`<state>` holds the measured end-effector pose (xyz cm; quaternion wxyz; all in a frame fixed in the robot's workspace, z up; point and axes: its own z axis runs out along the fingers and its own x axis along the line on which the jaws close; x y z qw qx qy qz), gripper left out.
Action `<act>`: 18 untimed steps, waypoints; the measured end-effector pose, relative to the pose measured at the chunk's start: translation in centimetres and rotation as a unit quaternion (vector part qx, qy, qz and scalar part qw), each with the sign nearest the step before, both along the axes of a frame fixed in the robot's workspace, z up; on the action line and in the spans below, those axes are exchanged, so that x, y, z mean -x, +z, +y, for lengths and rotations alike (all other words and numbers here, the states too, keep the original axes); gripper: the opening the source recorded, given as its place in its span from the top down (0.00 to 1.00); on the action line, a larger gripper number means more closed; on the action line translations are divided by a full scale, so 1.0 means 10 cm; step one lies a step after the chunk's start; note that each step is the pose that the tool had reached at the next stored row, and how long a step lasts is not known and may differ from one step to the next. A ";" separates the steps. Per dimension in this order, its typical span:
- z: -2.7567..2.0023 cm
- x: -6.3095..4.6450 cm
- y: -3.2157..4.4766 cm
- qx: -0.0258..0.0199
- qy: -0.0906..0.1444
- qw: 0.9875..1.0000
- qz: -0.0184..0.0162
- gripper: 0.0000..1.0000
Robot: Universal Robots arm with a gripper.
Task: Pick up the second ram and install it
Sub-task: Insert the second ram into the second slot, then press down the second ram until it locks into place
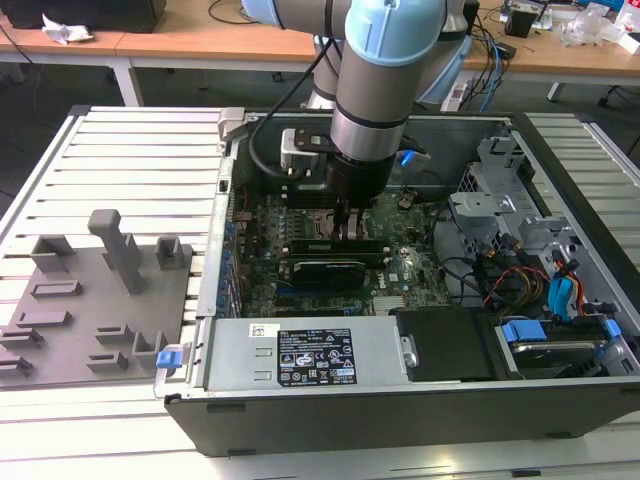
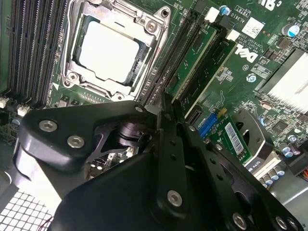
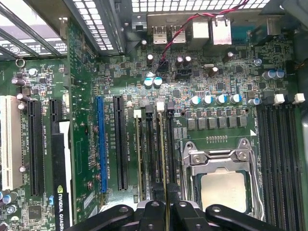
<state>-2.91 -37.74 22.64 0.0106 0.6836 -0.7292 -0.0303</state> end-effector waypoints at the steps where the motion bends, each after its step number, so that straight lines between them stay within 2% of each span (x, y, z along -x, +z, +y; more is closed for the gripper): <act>1: -0.001 0.00 -0.010 0.000 0.000 1.000 0.000 0.87; 4: -0.001 0.00 -0.012 0.000 0.000 1.000 0.000 0.87; 5: -0.001 0.00 -0.012 0.000 0.000 1.000 0.000 0.79; 7: -0.001 0.00 -0.008 0.000 0.000 1.000 0.000 0.79; 9: 0.001 0.00 0.146 0.000 0.000 1.000 0.000 0.79; 11: 0.036 0.00 0.295 0.002 0.000 1.000 -0.001 0.80; 12: 0.045 0.00 0.347 0.002 0.000 1.000 -0.001 0.87; 18: 0.045 0.00 0.348 0.002 0.000 1.000 -0.001 0.89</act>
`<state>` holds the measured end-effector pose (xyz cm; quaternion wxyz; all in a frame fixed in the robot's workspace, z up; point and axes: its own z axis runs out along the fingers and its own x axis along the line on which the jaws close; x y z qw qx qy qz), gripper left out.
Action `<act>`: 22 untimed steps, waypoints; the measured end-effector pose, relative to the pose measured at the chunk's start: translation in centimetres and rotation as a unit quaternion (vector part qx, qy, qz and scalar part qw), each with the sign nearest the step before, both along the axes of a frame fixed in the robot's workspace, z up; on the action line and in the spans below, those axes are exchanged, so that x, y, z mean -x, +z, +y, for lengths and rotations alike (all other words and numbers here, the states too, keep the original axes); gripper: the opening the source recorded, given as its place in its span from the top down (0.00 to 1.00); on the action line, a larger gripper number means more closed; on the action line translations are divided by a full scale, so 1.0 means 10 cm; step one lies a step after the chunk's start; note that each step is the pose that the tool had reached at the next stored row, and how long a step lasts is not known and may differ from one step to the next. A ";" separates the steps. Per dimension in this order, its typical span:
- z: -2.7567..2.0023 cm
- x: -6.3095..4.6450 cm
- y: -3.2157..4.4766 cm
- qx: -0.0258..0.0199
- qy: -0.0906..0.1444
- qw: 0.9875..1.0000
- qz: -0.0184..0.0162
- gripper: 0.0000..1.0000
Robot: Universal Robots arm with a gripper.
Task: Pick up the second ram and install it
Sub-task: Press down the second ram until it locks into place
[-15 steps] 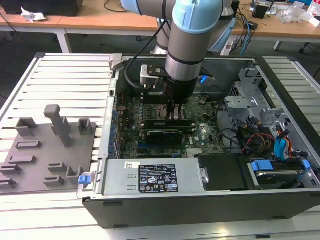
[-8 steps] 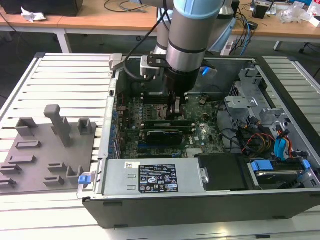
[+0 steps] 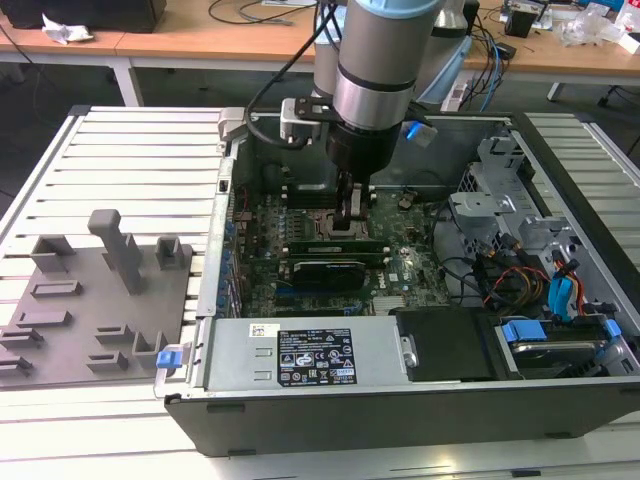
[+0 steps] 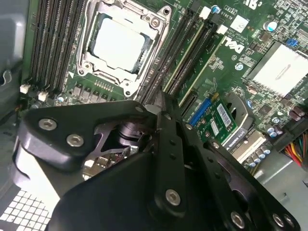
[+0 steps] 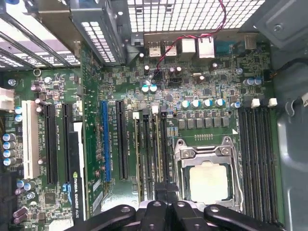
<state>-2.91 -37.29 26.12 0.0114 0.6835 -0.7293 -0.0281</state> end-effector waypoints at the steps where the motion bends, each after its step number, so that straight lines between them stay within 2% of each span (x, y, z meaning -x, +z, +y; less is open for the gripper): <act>1: 0.000 -0.08 -0.009 0.001 0.000 1.000 0.000 0.89; 6: 0.000 -0.16 -0.046 0.001 0.000 1.000 0.000 0.89; 9: 0.001 -0.29 -0.106 0.001 0.000 1.000 0.001 0.89; 14: 0.003 -0.38 -0.167 0.001 0.000 1.000 0.001 0.89; 17: 0.004 -0.44 -0.240 0.001 0.000 1.000 0.001 0.89; 18: 0.002 -0.47 -0.313 0.001 0.000 1.000 0.001 0.89; 19: 0.004 -0.47 -0.249 0.001 0.000 1.000 0.001 0.89; 22: 0.003 -0.42 -0.245 0.001 0.000 1.000 0.000 0.89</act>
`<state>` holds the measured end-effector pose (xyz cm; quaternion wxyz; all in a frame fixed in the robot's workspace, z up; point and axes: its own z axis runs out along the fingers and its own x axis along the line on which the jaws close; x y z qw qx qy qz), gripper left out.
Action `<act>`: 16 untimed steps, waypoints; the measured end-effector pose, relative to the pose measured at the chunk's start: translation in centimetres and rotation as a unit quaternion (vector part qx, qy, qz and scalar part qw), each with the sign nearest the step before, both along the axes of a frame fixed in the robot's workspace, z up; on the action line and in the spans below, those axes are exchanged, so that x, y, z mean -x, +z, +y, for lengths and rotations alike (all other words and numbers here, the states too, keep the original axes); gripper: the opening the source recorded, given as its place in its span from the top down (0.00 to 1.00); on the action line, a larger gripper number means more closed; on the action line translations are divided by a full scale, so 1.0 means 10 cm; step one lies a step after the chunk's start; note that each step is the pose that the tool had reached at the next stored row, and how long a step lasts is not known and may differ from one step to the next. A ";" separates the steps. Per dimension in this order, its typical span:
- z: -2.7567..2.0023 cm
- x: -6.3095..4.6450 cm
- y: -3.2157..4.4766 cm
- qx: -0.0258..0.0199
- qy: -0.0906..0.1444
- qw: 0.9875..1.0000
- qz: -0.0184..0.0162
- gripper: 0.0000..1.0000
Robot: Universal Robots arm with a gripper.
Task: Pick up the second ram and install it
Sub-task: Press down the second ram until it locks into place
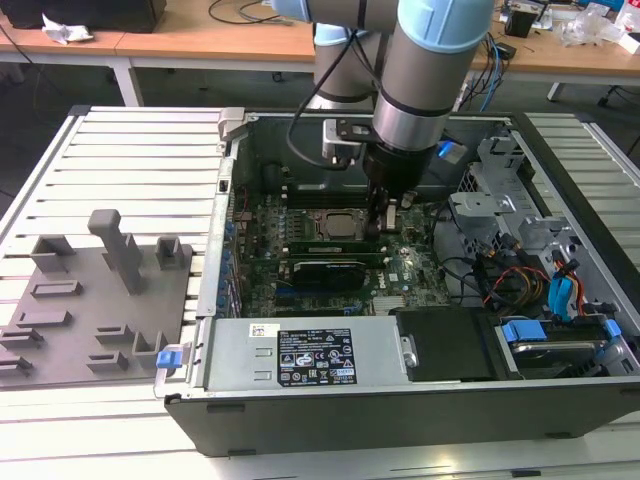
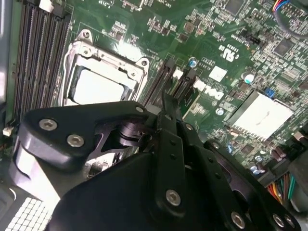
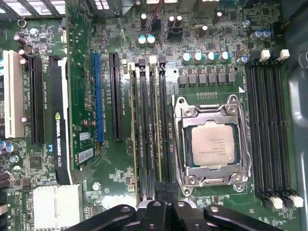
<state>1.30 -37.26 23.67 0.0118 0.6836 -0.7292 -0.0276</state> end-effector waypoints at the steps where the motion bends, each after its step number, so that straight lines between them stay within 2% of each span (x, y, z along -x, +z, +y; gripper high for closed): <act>1: 0.000 0.03 0.000 0.000 0.000 1.000 0.000 0.89; 5: 0.000 0.25 0.000 0.000 0.000 1.000 -0.003 0.89; 13: 0.000 0.62 -0.007 0.000 0.000 1.000 -0.007 0.89; 16: 0.000 0.70 -0.020 0.000 0.000 1.000 -0.008 0.89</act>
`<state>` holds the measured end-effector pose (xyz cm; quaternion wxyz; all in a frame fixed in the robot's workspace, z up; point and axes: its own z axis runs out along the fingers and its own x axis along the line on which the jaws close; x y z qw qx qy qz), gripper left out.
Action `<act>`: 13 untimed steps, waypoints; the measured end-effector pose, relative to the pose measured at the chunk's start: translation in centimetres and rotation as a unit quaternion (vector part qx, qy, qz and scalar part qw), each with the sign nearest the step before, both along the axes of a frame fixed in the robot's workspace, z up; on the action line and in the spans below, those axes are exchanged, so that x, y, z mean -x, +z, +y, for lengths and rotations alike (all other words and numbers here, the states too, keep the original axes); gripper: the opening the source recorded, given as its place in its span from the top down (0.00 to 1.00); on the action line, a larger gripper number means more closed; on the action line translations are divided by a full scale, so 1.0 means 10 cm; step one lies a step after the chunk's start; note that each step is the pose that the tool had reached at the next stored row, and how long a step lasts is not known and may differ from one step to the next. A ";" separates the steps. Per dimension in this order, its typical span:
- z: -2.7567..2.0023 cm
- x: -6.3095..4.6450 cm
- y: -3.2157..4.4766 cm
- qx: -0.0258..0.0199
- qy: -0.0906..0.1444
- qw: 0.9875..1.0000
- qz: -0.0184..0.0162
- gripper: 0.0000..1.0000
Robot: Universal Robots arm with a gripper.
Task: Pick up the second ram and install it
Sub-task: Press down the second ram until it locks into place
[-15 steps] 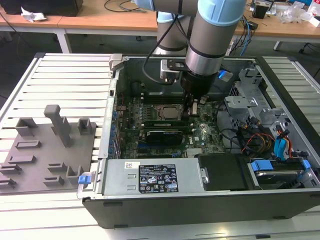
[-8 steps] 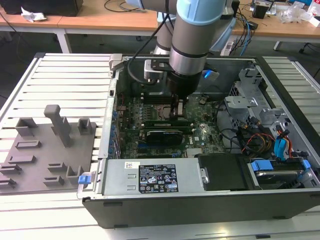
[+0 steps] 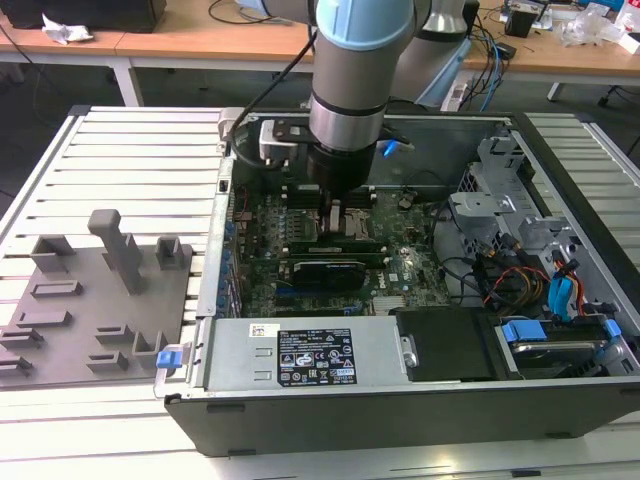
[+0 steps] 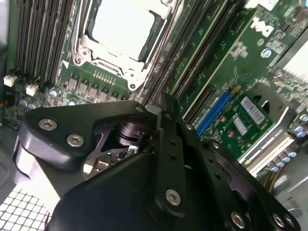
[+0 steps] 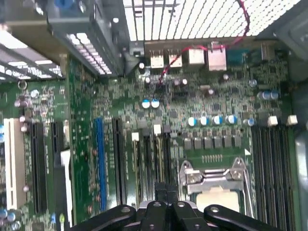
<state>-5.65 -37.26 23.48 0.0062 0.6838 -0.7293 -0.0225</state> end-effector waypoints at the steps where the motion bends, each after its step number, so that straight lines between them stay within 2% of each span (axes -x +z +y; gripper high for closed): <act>1: 0.000 0.02 -0.013 0.000 0.000 1.000 0.000 0.89; 7: 0.000 0.05 -0.070 -0.004 0.000 1.000 0.000 0.89; 9: 0.001 0.04 -0.063 -0.004 0.000 1.000 0.000 0.89; 10: 0.003 0.04 -0.026 -0.005 0.000 1.000 0.000 0.89; 11: 0.000 0.02 0.016 -0.004 0.000 1.000 0.000 0.89; 13: 0.000 -0.13 0.035 -0.009 0.000 1.000 0.003 0.89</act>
